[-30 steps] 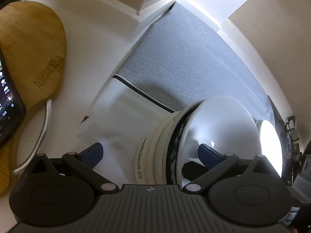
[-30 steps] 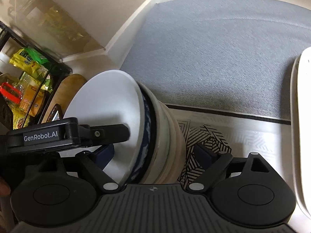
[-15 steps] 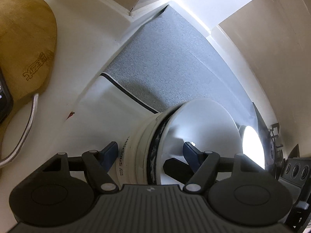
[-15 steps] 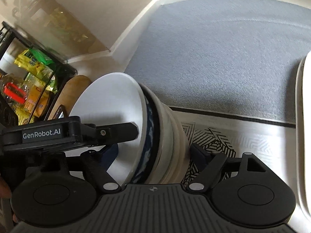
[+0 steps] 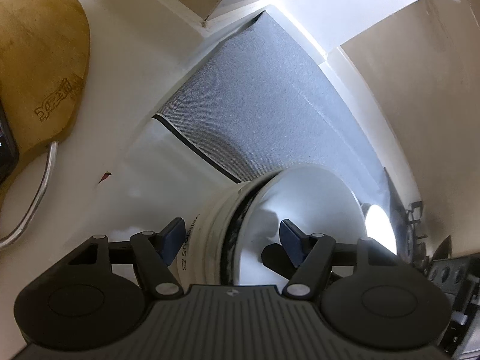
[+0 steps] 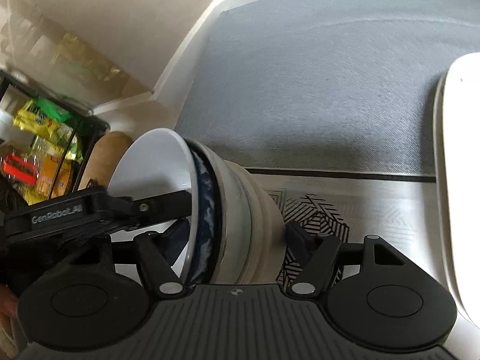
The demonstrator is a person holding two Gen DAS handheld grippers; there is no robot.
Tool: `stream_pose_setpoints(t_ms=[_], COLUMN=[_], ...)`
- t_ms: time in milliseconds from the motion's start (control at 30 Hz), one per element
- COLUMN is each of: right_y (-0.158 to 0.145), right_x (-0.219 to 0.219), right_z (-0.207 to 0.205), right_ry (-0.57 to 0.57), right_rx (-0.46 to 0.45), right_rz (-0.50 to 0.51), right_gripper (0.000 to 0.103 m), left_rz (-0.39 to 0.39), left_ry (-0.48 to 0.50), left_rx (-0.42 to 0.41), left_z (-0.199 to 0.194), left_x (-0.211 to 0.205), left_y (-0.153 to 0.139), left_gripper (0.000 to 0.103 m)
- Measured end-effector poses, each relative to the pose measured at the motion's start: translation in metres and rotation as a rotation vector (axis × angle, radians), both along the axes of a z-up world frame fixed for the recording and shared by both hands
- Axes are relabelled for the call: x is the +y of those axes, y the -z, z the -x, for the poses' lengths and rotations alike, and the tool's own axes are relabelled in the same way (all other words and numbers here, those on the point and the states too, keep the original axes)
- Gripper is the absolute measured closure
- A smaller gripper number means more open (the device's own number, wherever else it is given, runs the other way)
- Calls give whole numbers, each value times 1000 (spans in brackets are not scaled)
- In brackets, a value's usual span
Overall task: Organize plates and bowls
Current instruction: 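Lift the nested bowl stack up off the counter with both grippers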
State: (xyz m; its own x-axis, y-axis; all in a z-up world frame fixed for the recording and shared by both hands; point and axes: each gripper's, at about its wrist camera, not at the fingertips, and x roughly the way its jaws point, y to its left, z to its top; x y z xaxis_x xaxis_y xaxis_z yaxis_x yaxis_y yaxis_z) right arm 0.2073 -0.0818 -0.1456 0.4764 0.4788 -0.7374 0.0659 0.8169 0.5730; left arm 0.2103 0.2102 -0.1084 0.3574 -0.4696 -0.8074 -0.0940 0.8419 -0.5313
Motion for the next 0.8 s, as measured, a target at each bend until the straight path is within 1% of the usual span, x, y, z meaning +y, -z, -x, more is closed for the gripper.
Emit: stream_pose_setpoints(t_ms=[100,233,333,467,500,567,600,633,700,733,767,800], right_y=[2,1,2,8,10,11,12,12,13,13,13,14], right_x=[-9,-14,-14,-22,-24,-27,-28,-29,-32,-32,-32,-33], right_z=[1,1,0,2,2,4,5,5,5,5,5,4], right_ry=[16,24,25,25,25,24,21,17,15,35,39,51], right_rx=[11,9,10,18,16,12,8,1,-12,-13,-20,-23], right_rz=[-17,-15,-17,-53,-61,-74,-75,-75,-80,-65,-67,-74], right_gripper=[32,33,33,32,32,32,32,33,33,33,32,33], left_rz=[2,5,-9,-19,-16,-17,-21,-2,13,25,63,97], left_ry=[-5,-10,-8,4,1,-32,-43,-49,-53,-58,-67,-94], left_rx=[-5,-14,-29,-49,-47,-14,4,8,5,4,17,40], left_z=[0,1,3,7,8,10,11,14,20,23,25,26], left_x=[-1,-2,-5,-7,-6,-1,1,5,8,9,10,13], left_y=[-1,-2,-3,-3,-2,3,7,11,13,15,18,21], left_gripper=[31,31,31,31,31,30,26,25,25,28,34,34])
